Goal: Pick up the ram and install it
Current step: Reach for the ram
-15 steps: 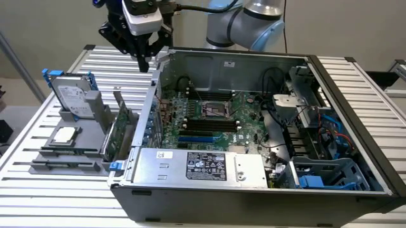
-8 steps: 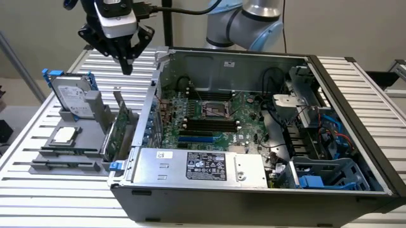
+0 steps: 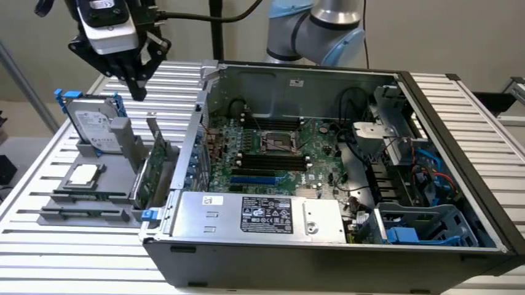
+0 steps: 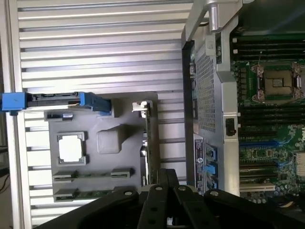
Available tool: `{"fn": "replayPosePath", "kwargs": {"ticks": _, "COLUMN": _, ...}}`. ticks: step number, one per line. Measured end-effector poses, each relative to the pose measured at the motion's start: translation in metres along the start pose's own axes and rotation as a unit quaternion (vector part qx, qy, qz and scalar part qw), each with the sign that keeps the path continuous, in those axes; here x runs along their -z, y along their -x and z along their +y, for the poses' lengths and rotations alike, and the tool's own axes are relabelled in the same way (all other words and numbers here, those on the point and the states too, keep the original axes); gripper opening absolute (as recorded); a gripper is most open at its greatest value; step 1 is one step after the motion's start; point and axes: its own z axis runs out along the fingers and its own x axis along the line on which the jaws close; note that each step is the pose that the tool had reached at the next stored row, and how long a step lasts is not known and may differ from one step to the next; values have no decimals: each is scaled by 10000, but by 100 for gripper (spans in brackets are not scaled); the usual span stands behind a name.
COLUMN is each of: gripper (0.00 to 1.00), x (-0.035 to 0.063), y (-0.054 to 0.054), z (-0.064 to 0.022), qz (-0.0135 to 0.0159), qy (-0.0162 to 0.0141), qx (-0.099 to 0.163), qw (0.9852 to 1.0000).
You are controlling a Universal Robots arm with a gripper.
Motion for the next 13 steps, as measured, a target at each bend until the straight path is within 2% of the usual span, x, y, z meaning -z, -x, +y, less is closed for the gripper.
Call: {"fn": "replayPosePath", "kwargs": {"ticks": 13, "gripper": 0, "x": -11, "y": -560, "z": -275, "qz": 0, "qy": 0, "qx": 0, "qw": 10000}}
